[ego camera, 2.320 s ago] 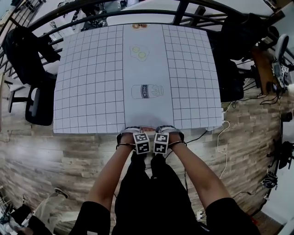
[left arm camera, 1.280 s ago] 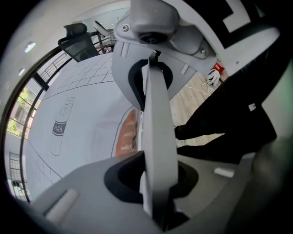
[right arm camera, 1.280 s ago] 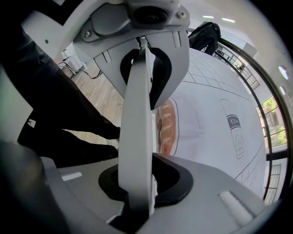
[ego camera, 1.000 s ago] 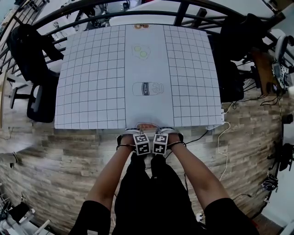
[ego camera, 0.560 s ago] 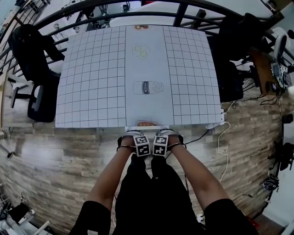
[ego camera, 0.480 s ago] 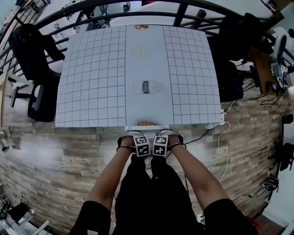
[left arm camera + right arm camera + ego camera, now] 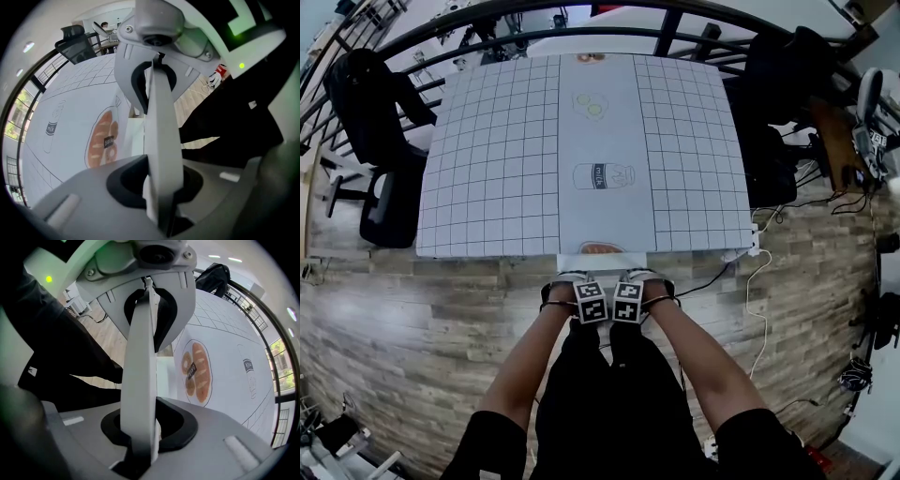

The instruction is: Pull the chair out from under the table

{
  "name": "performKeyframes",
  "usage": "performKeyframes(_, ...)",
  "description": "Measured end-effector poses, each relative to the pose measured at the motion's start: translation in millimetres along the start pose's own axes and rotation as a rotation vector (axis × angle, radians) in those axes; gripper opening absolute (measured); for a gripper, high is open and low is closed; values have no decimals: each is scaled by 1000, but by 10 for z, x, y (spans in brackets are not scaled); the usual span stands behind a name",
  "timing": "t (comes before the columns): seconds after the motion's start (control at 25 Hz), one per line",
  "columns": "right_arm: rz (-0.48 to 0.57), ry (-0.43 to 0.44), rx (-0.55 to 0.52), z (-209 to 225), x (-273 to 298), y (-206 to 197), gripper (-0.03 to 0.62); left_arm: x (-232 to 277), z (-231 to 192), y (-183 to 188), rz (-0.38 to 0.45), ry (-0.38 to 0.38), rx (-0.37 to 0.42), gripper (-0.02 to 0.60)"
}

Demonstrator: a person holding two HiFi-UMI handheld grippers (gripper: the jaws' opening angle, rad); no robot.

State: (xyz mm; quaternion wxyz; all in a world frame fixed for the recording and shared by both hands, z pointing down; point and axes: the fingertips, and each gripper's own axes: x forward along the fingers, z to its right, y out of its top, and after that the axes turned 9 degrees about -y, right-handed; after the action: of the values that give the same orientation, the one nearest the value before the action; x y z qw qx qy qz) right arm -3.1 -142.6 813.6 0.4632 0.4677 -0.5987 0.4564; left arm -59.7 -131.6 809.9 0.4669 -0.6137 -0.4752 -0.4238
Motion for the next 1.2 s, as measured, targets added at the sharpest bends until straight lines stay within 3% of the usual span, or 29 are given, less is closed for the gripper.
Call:
performKeyframes(0.72, -2, 1, 10, -481, -70, 50, 71, 82, 484, -27, 10, -7, 19, 80)
performKeyframes(0.92, 2, -2, 5, -570, -87, 60, 71, 101, 571, -39, -4, 0, 58, 81)
performKeyframes(1.2, 5, -1, 7, -741, -117, 75, 71, 128, 745, -44, 9, -20, 38, 81)
